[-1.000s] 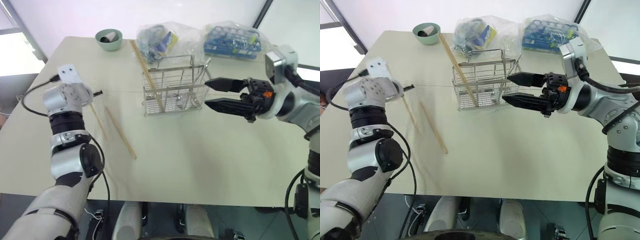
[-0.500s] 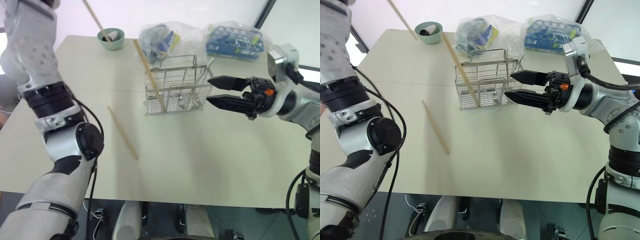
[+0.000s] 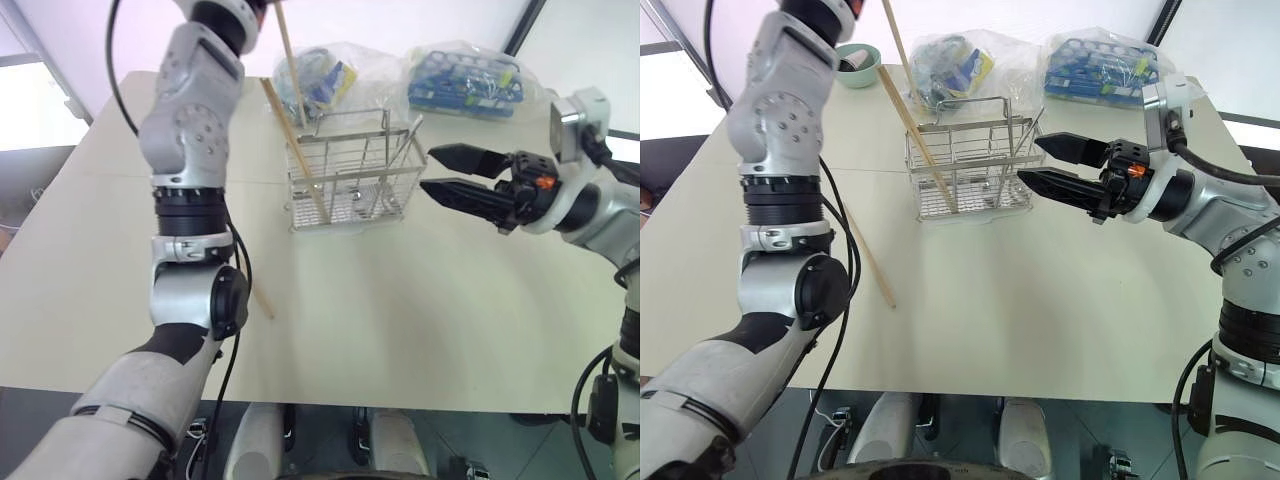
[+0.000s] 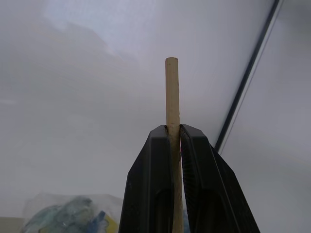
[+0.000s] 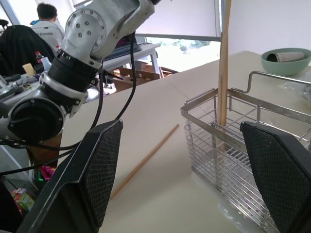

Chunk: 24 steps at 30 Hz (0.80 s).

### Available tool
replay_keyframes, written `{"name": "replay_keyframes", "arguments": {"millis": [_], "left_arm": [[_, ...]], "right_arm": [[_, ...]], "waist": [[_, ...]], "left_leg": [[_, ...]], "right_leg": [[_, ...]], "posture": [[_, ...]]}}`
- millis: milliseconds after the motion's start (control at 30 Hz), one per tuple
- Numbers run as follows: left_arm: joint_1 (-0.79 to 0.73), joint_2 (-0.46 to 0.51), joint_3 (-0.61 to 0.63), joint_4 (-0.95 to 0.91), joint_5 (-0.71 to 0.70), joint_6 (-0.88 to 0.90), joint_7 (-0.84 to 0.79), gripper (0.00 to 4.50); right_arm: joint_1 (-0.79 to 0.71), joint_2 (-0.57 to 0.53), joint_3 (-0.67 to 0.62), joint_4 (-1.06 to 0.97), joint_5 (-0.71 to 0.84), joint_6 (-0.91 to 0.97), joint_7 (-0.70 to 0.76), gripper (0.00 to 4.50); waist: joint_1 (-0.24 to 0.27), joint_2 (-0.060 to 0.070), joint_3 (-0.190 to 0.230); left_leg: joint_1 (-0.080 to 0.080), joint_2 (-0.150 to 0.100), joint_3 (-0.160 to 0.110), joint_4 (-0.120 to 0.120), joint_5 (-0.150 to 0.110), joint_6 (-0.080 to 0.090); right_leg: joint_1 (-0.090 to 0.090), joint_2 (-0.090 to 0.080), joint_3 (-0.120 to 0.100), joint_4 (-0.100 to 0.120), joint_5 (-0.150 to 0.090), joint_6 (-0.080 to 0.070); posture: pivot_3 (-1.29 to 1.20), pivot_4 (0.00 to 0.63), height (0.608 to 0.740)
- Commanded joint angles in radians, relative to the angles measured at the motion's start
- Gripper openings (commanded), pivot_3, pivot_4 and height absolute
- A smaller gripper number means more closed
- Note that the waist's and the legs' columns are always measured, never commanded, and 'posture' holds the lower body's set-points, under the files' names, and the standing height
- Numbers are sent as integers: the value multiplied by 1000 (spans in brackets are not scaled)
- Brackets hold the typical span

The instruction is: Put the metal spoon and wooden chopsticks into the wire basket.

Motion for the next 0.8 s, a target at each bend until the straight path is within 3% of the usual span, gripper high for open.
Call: {"name": "replay_keyframes", "arguments": {"millis": [33, 133, 233, 467, 633, 800], "left_arm": [[26, -20, -55, -33, 32, -31, -27, 36], [59, -37, -68, -48, 34, -31, -27, 36], [100, -64, -51, -82, -7, -5, -19, 1098], [116, -43, -22, -198, -59, 87, 19, 4473], [73, 14, 54, -312, -127, 248, 155, 4473], [48, 131, 149, -314, -37, 556, 481, 4473]], "right_arm": [[4, -3, -44, -43, 30, -17, -21, 3987], [9, -5, -48, -45, 34, -20, -32, 3987], [10, -7, -50, -44, 35, -22, -39, 3987], [5, -13, -43, -30, 29, -26, -32, 3987], [-6, -9, -29, -7, 14, -37, -20, 3987], [-16, 1, -2, 15, 3, -51, 0, 3987]], "waist": [[0, 0, 0], [0, 0, 0], [0, 0, 0], [0, 0, 0], [-1, 0, 0], [-3, 0, 0]], "left_leg": [[0, 0, 0, 0, 0, 0], [0, 0, 0, 0, 0, 0], [0, 0, 0, 0, 0, 0], [0, 1, 0, 0, 0, 1], [0, 1, -1, 0, 0, 1], [0, 1, -3, 0, 0, 1]], "right_leg": [[0, 0, 0, 0, 0, 0], [0, 0, 0, 0, 0, 0], [0, 0, 0, 0, 0, 0], [0, 0, 0, 0, 0, 0], [0, 0, 0, 0, 0, 0], [0, 0, 1, 1, 0, 0]], "posture": [[0, 150, 710], [0, 150, 710], [0, 150, 710], [0, 150, 710], [0, 150, 710], [0, 150, 710]]}}
